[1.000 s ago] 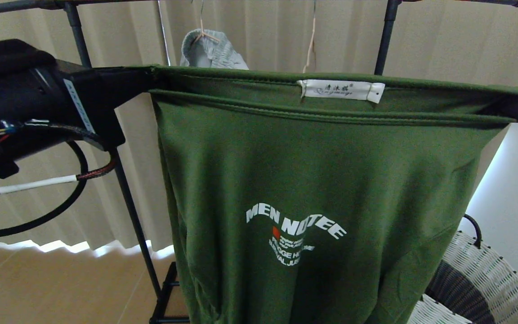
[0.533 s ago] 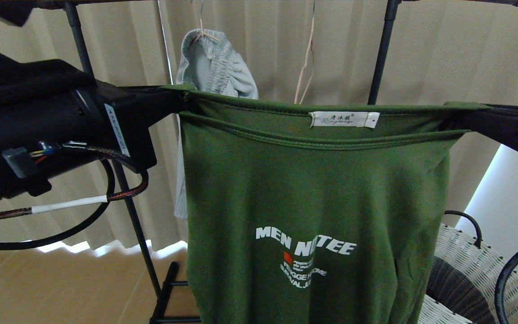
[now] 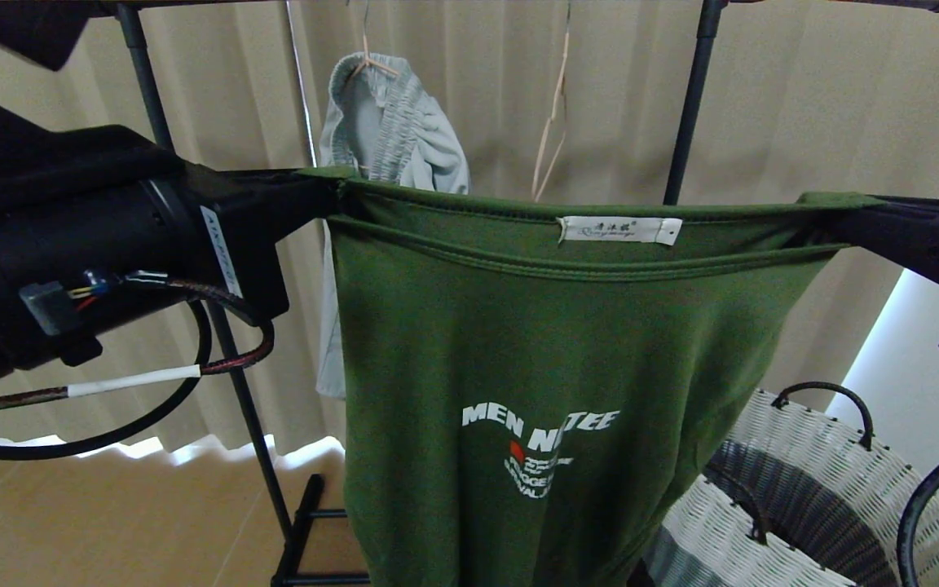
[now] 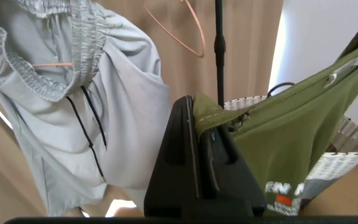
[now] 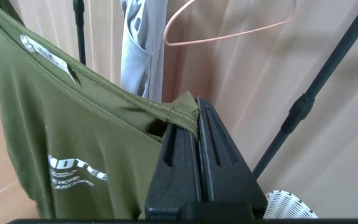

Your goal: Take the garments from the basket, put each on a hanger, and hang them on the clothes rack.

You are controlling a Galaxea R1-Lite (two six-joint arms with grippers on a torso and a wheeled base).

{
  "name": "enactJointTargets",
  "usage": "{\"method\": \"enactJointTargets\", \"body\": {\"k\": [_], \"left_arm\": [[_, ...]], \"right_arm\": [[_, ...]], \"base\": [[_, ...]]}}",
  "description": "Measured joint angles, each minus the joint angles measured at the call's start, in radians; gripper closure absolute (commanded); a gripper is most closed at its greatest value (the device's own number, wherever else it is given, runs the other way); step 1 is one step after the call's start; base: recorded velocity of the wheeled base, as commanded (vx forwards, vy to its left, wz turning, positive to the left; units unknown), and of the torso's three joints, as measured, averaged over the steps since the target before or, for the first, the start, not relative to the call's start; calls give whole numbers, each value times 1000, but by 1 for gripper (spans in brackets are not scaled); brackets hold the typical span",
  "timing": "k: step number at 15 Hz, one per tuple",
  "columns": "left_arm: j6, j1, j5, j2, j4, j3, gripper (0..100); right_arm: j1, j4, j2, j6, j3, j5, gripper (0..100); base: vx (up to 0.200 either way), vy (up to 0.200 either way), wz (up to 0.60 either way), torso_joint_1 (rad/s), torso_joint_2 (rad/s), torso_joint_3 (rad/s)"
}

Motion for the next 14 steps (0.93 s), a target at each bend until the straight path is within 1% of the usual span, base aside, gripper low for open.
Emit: {"method": "enactJointTargets", "body": {"k": [5, 6, 9, 10, 13, 14], "left_arm": [[0, 0, 0, -1, 0, 3, 100], [0, 1, -1, -2, 0, 6, 100], [0, 6, 0, -5, -1, 14, 100], [5, 21, 0, -6, -1, 18, 100], [34, 106, 0, -4, -7, 21, 100], [38, 132, 4, -2, -26, 21, 100]], "right_arm": [[-1, 1, -5, 0, 0, 1, 100], [-1, 1, -5, 0, 0, 1, 0], [-1, -10, -7, 3, 6, 0, 0], [0, -13, -11, 3, 16, 1, 0], [0, -17, -29, 6, 28, 14, 0], [0, -17, -35, 9, 30, 22, 0]], "base": [[0, 0, 0, 0, 0, 0], [0, 0, 0, 0, 0, 0], [0, 0, 0, 0, 0, 0], [0, 0, 0, 0, 0, 0], [0, 0, 0, 0, 0, 0], [0, 0, 0, 0, 0, 0]]}}
